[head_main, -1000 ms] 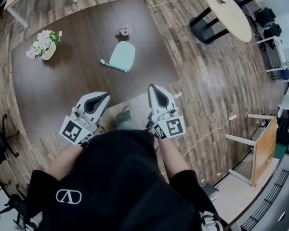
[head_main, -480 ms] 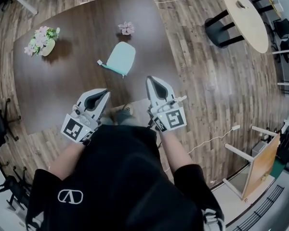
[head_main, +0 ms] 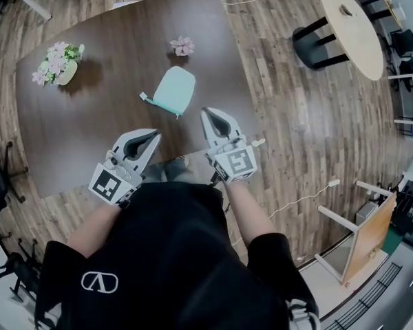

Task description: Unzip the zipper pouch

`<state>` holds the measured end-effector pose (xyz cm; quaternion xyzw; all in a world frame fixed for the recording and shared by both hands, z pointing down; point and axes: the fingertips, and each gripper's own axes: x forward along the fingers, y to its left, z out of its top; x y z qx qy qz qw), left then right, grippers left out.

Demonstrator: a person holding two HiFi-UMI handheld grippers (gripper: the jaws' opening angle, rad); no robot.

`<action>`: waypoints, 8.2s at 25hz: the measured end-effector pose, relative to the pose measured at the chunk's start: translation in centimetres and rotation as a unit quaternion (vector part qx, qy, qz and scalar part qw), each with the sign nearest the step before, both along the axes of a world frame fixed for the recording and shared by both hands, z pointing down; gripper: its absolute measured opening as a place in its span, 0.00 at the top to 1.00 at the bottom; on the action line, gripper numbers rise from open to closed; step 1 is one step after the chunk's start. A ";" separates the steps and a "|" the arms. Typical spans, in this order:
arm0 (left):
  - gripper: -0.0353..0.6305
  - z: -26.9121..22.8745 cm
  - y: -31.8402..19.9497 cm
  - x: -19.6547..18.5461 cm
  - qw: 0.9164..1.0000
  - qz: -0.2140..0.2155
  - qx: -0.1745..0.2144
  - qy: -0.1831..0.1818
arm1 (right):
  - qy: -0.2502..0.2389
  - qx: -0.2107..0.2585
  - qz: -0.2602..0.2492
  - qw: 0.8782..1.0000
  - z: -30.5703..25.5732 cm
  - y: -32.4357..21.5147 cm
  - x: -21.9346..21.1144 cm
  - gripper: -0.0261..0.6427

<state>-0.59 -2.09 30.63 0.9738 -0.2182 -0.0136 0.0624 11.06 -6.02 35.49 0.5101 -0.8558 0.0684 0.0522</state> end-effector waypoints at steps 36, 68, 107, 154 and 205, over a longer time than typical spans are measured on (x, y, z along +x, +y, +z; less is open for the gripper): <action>0.94 25.9 -3.2 1.5 0.973 0.011 -0.129 -0.194 | 0.175 -0.339 -0.139 0.914 32.5 -6.5 -4.5 0.97; 0.63 37.7 -5.6 6.1 0.867 -0.147 -0.359 -0.312 | 0.158 -0.328 -0.144 0.920 32.7 -6.2 -4.2 0.96; 0.94 38.2 -6.6 4.7 0.866 -0.034 -0.183 -0.464 | 0.176 -0.318 -0.165 0.917 32.7 -6.2 -4.8 0.97; 0.94 37.3 -19.6 -0.6 0.866 -0.050 -0.180 -0.464 | 0.264 -0.304 -0.291 0.868 32.6 -2.9 -6.7 0.97; 0.94 7.2 -10.5 -3.0 0.986 -0.096 -0.021 -0.132 | 0.085 -0.017 -0.062 0.994 3.9 -3.7 -3.2 0.96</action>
